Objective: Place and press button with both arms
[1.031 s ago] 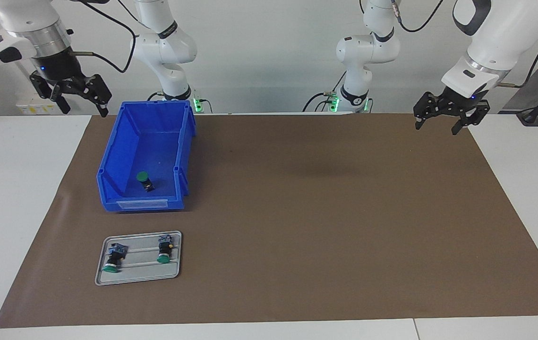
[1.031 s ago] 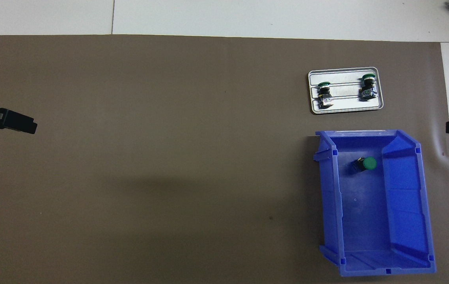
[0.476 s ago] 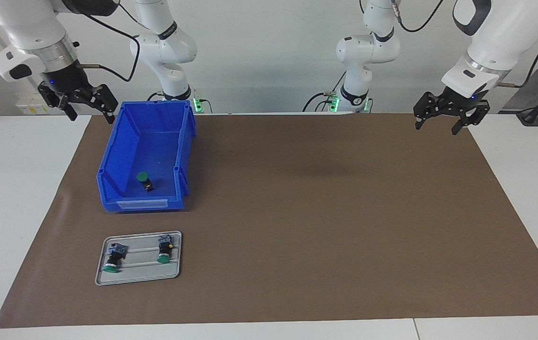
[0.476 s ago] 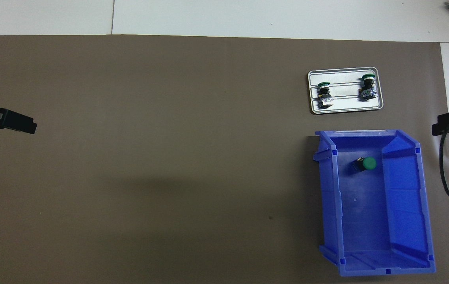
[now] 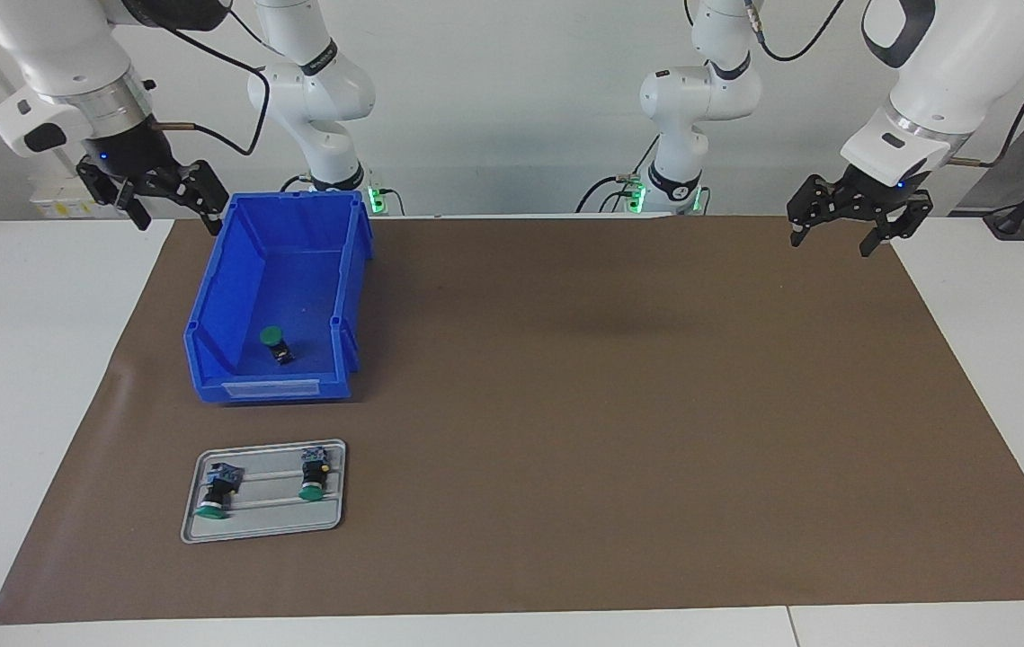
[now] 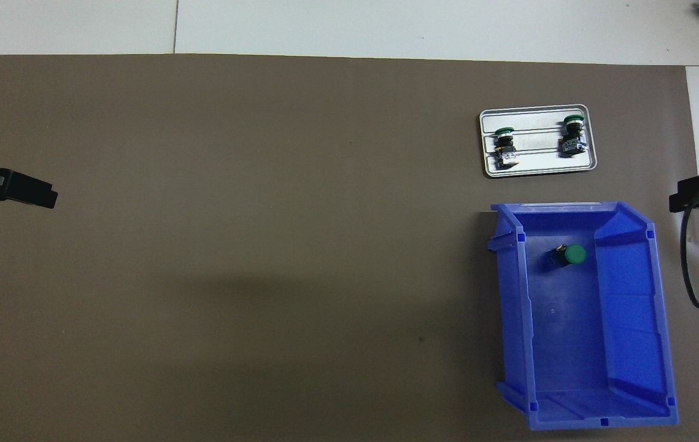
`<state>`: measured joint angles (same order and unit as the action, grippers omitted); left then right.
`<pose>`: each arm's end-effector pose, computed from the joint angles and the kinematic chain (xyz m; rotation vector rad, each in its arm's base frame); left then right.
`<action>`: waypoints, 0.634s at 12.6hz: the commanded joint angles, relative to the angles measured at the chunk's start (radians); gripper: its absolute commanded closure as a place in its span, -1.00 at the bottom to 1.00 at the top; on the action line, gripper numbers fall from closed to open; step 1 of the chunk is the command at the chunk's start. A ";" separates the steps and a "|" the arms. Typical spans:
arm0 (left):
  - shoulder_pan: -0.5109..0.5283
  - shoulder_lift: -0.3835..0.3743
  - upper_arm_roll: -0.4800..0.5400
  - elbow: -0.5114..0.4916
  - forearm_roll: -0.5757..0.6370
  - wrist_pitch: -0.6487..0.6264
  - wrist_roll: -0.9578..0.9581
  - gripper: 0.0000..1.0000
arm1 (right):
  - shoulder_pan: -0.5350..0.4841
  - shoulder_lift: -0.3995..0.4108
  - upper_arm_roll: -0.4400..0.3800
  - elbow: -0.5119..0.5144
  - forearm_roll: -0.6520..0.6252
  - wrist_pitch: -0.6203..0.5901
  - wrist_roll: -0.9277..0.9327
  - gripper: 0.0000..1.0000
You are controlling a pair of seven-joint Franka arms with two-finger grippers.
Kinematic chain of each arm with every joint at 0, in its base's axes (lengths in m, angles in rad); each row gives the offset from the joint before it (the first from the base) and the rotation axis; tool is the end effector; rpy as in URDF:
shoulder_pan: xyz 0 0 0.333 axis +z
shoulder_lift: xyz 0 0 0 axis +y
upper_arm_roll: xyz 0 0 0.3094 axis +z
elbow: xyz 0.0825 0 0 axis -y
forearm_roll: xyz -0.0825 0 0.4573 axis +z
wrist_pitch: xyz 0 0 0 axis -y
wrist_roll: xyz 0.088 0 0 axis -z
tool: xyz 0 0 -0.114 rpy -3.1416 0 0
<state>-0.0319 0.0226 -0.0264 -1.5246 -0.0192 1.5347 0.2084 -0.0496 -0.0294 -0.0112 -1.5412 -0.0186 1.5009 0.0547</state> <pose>0.6301 -0.0389 0.6187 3.0930 -0.4158 -0.0171 0.6105 -0.0395 0.6391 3.1180 -0.1821 -0.0171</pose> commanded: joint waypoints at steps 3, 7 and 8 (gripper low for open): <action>0.004 -0.030 -0.006 -0.032 0.018 -0.002 -0.010 -1.00 | 0.086 -0.018 -0.068 -0.019 0.005 -0.002 -0.015 -1.00; 0.004 -0.030 -0.006 -0.032 0.018 -0.002 -0.010 -1.00 | 0.100 -0.020 -0.082 -0.019 0.002 -0.002 -0.026 -1.00; 0.004 -0.030 -0.006 -0.032 0.018 -0.002 -0.010 -1.00 | 0.103 -0.020 -0.082 -0.020 0.000 -0.004 -0.056 -1.00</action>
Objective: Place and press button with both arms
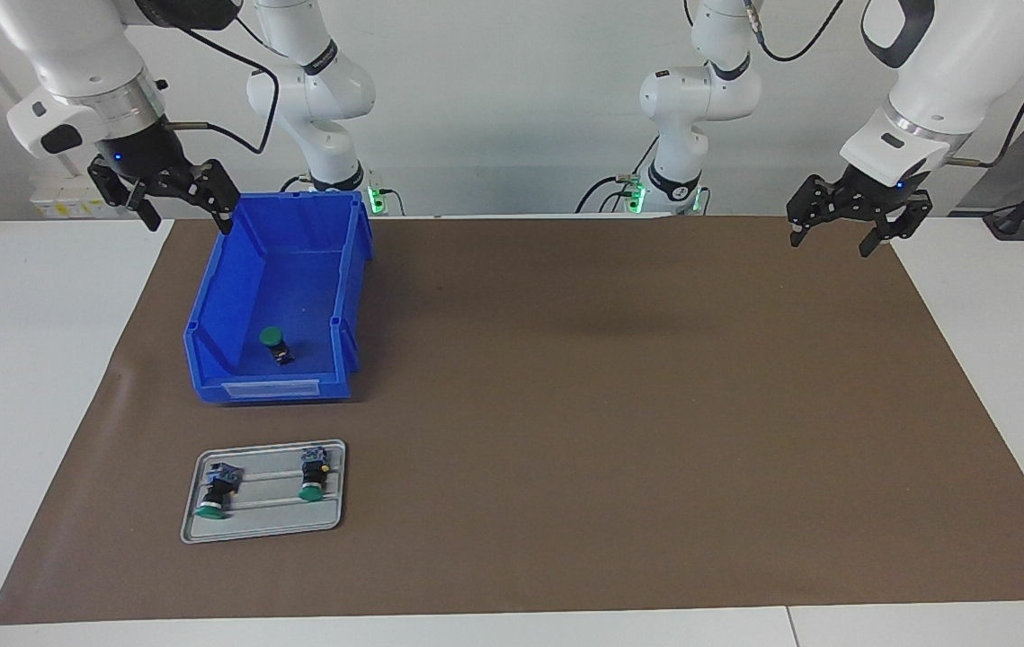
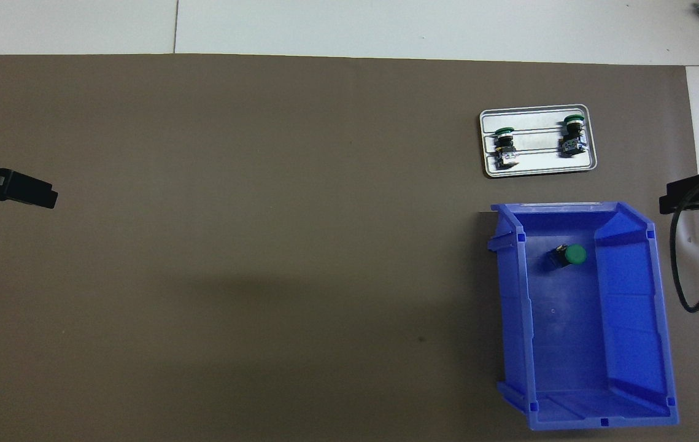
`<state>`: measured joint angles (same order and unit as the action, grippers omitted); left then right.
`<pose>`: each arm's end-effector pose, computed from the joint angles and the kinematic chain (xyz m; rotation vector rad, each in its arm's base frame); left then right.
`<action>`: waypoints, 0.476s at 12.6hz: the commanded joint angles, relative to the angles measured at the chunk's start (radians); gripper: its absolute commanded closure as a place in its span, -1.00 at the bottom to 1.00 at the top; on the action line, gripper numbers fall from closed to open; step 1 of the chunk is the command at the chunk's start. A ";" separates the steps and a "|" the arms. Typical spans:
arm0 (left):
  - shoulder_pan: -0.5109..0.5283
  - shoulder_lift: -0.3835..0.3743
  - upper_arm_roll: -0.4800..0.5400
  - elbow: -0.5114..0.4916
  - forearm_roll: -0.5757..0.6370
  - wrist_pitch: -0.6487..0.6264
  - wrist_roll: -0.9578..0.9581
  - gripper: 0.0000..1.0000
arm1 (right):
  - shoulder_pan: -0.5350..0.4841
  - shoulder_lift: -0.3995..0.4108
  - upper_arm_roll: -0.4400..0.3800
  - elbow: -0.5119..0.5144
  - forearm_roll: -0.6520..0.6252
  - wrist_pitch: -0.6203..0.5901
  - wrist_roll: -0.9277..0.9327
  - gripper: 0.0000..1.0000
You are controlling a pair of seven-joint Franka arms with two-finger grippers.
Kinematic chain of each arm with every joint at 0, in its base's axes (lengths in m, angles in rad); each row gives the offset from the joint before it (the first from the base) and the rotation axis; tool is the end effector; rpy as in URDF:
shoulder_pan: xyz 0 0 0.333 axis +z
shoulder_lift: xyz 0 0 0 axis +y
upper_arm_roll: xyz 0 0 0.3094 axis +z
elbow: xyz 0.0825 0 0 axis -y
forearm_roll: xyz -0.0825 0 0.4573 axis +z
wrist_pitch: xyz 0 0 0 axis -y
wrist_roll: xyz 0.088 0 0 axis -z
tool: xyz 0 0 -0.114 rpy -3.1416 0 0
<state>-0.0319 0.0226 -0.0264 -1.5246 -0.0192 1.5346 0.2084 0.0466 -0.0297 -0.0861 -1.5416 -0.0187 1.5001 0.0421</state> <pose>0.6301 -0.0389 0.6187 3.0930 -0.4158 -0.0173 0.6110 -0.0272 0.6389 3.1227 -0.1293 -0.0186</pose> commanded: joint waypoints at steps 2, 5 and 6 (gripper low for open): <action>0.004 -0.030 -0.006 -0.032 0.018 -0.002 -0.010 -1.00 | 0.009 -0.019 -0.007 -0.020 -0.001 -0.006 -0.061 -1.00; 0.004 -0.030 -0.006 -0.032 0.018 -0.002 -0.010 -1.00 | 0.004 -0.019 -0.009 -0.020 -0.003 -0.006 -0.062 -1.00; 0.004 -0.030 -0.006 -0.032 0.018 -0.001 -0.010 -1.00 | 0.001 -0.021 -0.009 -0.022 -0.003 -0.006 -0.061 -1.00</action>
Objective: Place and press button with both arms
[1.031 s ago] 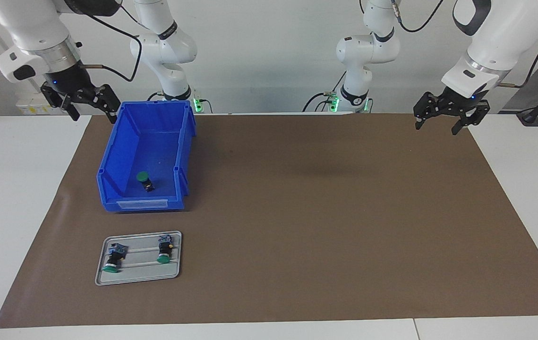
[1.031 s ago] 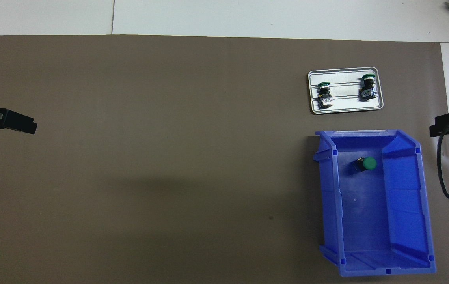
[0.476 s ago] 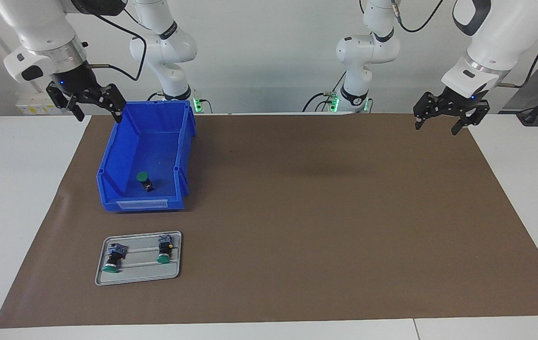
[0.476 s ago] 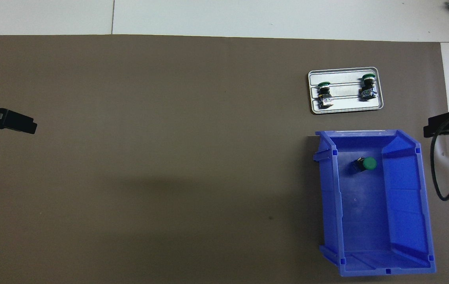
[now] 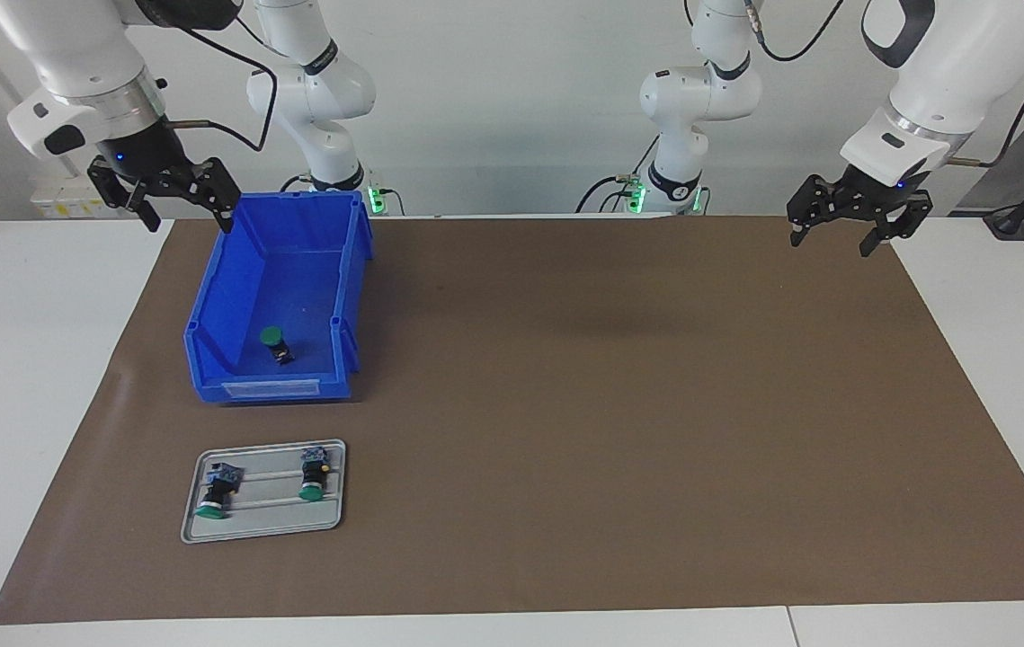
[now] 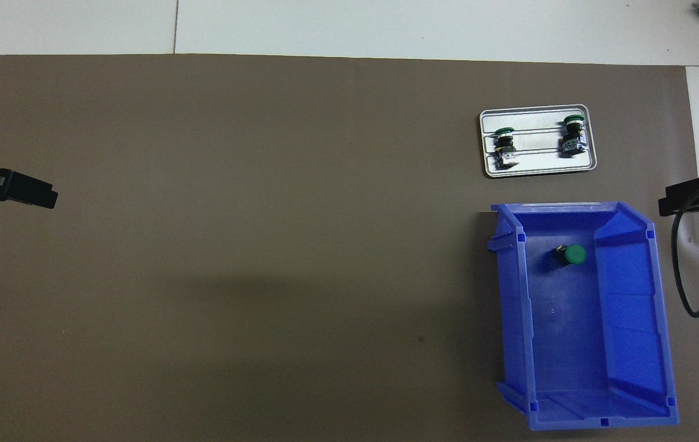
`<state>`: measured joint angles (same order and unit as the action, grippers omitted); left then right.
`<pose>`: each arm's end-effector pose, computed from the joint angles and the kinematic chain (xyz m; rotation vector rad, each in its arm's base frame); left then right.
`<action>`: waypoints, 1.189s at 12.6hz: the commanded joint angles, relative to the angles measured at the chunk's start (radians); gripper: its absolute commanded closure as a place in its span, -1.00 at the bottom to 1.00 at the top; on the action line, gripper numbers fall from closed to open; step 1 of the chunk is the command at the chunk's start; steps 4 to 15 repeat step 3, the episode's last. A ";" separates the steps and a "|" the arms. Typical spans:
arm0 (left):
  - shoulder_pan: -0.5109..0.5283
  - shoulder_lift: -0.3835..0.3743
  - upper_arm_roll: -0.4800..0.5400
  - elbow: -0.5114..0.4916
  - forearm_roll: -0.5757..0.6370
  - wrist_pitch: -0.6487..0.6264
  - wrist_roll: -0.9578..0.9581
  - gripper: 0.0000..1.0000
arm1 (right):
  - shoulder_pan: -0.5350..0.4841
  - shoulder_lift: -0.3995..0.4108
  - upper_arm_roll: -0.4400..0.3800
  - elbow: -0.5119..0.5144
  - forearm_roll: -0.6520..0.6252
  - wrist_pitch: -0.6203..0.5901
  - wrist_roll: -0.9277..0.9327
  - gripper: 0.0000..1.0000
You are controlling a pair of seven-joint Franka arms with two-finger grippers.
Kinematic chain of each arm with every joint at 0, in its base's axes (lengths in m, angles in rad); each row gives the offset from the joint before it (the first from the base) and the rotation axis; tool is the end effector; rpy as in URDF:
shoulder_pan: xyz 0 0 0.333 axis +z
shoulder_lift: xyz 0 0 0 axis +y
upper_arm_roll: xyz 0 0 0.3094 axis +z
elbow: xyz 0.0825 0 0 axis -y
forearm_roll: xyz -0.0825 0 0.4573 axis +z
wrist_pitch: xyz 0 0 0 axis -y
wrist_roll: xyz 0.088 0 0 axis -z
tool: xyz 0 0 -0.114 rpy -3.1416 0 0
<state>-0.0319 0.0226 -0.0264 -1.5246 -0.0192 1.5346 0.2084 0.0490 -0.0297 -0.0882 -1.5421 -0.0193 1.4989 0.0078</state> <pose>0.6301 -0.0389 0.6187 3.0930 -0.4158 -0.0173 0.6109 -0.0271 0.6385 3.1242 -0.0753 -0.0217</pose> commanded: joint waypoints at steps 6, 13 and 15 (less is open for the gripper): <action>0.004 -0.030 -0.006 -0.032 0.018 -0.002 -0.010 -1.00 | -0.003 -0.024 -0.007 -0.027 -0.002 -0.011 -0.020 -1.00; 0.004 -0.030 -0.006 -0.032 0.018 -0.002 -0.010 -1.00 | -0.003 -0.024 -0.007 -0.027 -0.002 -0.011 -0.020 -1.00; 0.004 -0.030 -0.006 -0.032 0.018 -0.002 -0.010 -1.00 | -0.003 -0.024 -0.007 -0.027 -0.002 -0.011 -0.020 -1.00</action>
